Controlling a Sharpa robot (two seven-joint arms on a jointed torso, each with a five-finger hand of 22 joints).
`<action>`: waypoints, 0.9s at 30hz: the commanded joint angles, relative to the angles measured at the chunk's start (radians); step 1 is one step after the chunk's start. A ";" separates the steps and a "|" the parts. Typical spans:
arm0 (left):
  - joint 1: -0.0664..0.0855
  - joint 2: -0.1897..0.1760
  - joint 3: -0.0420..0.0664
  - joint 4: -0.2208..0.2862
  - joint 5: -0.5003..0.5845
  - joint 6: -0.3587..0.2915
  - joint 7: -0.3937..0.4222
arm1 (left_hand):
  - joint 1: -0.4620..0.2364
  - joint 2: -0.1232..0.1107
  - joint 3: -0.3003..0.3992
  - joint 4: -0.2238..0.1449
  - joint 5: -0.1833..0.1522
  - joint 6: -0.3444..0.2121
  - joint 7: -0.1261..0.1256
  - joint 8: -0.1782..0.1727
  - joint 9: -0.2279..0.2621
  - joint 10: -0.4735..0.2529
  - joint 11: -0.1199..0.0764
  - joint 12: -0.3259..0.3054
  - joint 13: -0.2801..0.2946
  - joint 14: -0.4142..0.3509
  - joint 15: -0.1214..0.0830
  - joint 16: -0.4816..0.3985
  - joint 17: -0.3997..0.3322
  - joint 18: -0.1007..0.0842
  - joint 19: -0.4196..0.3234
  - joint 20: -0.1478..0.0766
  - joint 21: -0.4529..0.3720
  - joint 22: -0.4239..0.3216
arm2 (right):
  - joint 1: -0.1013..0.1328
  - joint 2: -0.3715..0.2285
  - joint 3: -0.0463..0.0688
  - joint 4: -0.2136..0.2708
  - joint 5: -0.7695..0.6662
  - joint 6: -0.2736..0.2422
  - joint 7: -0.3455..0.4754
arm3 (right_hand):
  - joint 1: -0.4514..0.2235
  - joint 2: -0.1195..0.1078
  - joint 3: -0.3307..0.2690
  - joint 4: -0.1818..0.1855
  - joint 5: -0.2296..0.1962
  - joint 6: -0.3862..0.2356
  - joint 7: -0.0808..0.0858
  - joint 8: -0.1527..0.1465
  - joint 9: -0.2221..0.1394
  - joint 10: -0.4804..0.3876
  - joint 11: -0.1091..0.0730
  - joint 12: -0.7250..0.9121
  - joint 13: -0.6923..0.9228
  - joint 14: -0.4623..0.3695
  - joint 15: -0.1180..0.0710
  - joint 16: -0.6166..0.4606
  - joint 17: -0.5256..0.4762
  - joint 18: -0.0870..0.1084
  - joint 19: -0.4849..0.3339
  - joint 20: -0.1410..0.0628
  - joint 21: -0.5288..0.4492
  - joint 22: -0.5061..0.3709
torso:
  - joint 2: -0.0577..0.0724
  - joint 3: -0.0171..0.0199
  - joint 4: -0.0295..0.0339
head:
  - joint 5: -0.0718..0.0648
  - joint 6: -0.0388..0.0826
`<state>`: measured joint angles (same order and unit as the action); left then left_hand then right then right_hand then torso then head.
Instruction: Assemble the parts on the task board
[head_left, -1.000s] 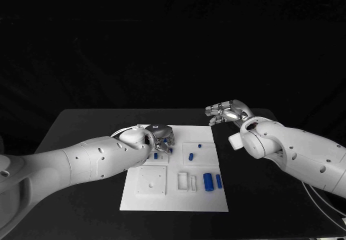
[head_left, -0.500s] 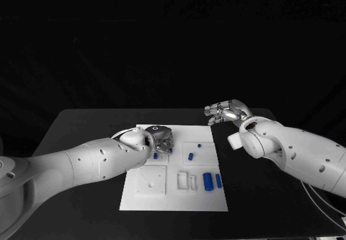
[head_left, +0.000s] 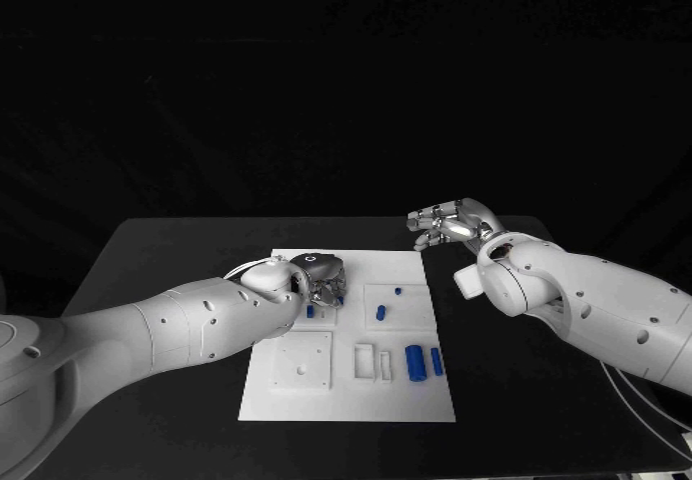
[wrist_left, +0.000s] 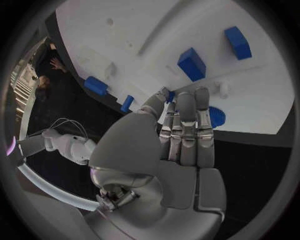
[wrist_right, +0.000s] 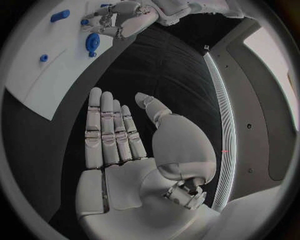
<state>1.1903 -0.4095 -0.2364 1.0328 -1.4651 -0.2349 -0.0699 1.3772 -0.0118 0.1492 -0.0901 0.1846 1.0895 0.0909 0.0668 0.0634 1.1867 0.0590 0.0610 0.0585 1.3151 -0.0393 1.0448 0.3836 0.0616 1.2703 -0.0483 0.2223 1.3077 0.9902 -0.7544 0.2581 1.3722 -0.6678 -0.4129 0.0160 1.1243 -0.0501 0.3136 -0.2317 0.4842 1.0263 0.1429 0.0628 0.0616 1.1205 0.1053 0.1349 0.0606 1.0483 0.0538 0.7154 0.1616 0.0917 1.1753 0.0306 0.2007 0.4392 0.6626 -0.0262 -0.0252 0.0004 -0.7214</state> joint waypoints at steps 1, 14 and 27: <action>-0.002 0.005 0.001 -0.002 0.008 0.004 0.014 | 0.001 -0.013 0.008 0.001 0.005 -0.006 -0.001 -0.005 -0.001 -0.012 0.000 -0.003 -0.001 0.007 0.000 -0.002 -0.002 0.019 -0.002 -0.005 0.005 0.019 | 0.000 0.001 0.001 0.003 -0.001 0.005 0.009 | 0.002 -0.005 0.003 0.002 0.004 0.006 0.004 -0.001 0.001 0.006 0.003 -0.001 0.000 -0.008 0.000 0.005 -0.001 0.011 -0.004 0.000 0.005 -0.001 | 0.000 0.0004 -0.0002 | 0.000 -0.002; -0.007 0.012 0.001 -0.008 0.014 0.049 0.019 | 0.012 -0.012 0.081 -0.030 0.002 -0.007 0.000 -0.004 -0.001 -0.019 -0.001 -0.004 -0.001 0.016 -0.007 -0.002 0.000 0.020 -0.010 -0.010 0.019 0.024 | 0.000 0.002 0.001 0.004 -0.001 0.007 0.009 | 0.001 -0.006 0.008 0.000 0.021 0.006 0.004 -0.001 0.001 0.006 0.002 -0.002 0.000 -0.008 0.000 0.006 -0.002 0.011 -0.010 -0.001 0.018 -0.007 | 0.000 0.0006 0.0002 | -0.004 -0.005; -0.012 0.016 0.001 -0.018 0.015 0.088 0.013 | -0.005 0.030 0.192 -0.049 -0.017 0.071 0.007 -0.002 0.001 0.056 -0.011 -0.003 -0.001 0.031 -0.004 0.002 0.005 0.030 -0.031 -0.011 0.092 0.025 | 0.000 0.001 0.001 0.007 -0.001 0.006 0.010 | -0.002 -0.008 0.012 0.000 0.039 0.008 0.004 -0.001 0.001 0.008 0.002 -0.002 0.000 -0.009 0.000 0.006 -0.002 0.012 -0.015 -0.001 0.030 -0.010 | -0.001 0.0004 0.0006 | -0.007 -0.008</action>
<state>1.1870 -0.3956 -0.2304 1.0160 -1.4557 -0.2036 -0.0597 1.3676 0.0039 0.3376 -0.1389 0.1692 1.1560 0.0968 0.0645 0.0620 1.2377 0.0479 0.0568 0.0547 1.3424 -0.0413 1.0448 0.3874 0.0773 1.2450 -0.0626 0.3118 1.3073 0.9902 -0.7536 0.2581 1.3767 -0.6674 -0.4128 0.0160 1.1243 -0.0501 0.3193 -0.2319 0.5162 1.0300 0.1464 0.0628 0.0616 1.1205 0.1053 0.1349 0.0607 1.0483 0.0537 0.7154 0.1607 0.0916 1.1683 0.0306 0.2264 0.4303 0.6623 -0.0257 -0.0248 -0.0058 -0.7289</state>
